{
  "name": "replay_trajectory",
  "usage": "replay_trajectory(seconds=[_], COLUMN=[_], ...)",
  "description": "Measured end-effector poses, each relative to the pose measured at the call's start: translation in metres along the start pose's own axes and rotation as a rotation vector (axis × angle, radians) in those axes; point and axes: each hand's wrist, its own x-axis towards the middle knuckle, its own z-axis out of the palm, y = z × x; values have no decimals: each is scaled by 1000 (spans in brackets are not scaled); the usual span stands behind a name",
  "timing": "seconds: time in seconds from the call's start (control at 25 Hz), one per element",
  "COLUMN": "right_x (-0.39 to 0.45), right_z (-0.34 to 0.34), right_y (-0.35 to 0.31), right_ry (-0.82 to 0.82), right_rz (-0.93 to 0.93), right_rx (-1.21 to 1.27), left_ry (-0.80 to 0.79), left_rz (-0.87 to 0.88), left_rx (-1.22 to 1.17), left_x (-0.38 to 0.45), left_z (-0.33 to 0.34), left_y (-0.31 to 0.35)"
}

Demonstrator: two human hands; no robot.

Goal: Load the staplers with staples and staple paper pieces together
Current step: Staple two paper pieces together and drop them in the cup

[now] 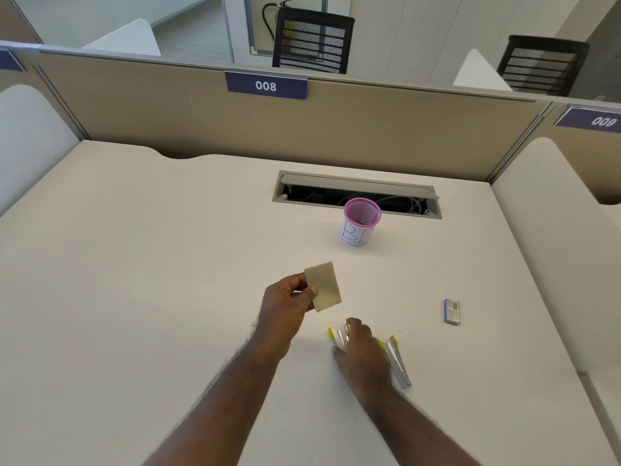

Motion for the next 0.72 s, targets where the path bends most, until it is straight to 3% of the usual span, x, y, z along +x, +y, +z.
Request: replay_trajectory(seconds=[0.16, 0.28, 0.44, 0.72], right_x=[6, 21, 25, 21], right_z=[-22, -72, -136, -166], right_y=[9, 14, 11, -2], right_ry=[15, -157, -427, -505], right_rz=[11, -14, -222, -286], right_rx=[508, 847, 775, 628], left_ry=[15, 28, -44, -124], left_rz=[47, 75, 129, 190], left_rx=[44, 77, 117, 264], left_x=[-3, -4, -8, -14], left_z=[-3, -5, -1, 7], left_y=[7, 12, 18, 25])
